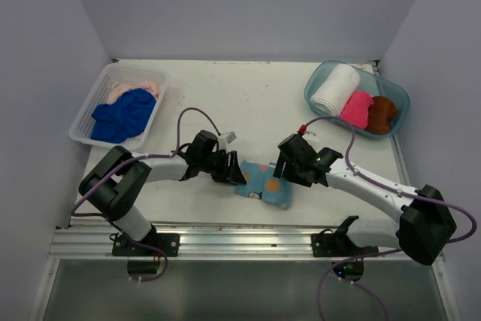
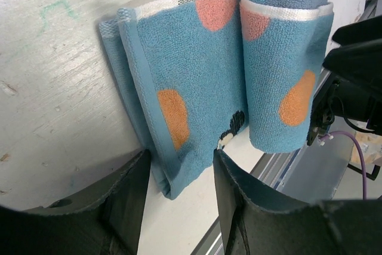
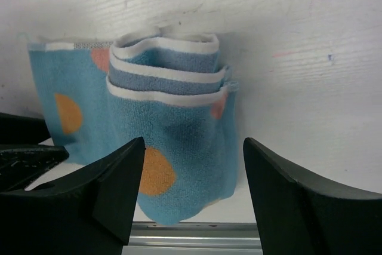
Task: Roll the towels
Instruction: Roll the towel
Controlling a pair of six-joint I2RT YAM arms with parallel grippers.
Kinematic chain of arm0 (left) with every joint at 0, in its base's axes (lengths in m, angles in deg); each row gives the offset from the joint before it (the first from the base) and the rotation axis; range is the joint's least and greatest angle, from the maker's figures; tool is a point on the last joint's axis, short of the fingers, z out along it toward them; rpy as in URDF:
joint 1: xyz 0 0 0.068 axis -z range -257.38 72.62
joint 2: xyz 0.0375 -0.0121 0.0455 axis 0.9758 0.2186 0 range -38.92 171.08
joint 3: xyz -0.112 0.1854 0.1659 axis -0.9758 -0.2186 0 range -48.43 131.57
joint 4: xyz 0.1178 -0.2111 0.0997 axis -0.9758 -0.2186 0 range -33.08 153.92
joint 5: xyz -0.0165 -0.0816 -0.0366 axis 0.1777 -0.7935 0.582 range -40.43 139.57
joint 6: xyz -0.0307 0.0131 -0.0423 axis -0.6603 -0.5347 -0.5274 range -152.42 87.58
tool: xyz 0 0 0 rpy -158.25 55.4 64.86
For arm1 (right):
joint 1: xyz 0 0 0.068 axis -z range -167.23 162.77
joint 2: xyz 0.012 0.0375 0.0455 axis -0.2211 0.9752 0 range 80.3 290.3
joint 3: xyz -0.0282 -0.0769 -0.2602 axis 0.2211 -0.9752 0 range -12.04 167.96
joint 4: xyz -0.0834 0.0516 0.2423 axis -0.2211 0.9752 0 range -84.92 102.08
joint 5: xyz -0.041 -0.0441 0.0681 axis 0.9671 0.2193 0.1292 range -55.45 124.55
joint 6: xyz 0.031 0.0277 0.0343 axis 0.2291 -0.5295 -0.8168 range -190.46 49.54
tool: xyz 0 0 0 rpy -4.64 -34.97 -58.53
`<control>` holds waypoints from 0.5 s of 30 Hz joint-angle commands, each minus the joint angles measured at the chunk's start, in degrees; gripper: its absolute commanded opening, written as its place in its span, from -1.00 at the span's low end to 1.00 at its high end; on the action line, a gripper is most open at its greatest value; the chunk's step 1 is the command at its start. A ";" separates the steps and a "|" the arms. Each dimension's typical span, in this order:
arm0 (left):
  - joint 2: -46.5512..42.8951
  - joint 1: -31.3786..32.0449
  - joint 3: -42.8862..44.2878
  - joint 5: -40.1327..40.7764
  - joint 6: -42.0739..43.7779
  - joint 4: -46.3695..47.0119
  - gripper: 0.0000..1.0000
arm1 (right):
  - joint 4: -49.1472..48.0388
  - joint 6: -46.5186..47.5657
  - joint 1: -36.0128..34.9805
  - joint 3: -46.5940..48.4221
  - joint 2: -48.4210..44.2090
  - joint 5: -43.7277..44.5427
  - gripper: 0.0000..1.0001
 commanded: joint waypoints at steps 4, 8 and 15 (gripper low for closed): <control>-0.35 -0.17 -0.02 0.24 0.78 -0.84 0.00 | -13.47 0.42 0.88 -7.09 -1.42 -8.53 0.45; -0.18 -0.17 -0.10 0.15 1.13 -1.11 0.00 | -18.06 0.50 1.06 -9.74 1.48 -8.36 0.34; 0.44 -0.17 0.07 -0.20 1.75 -1.29 -0.01 | -11.14 2.61 0.27 -2.21 5.87 -1.79 -0.54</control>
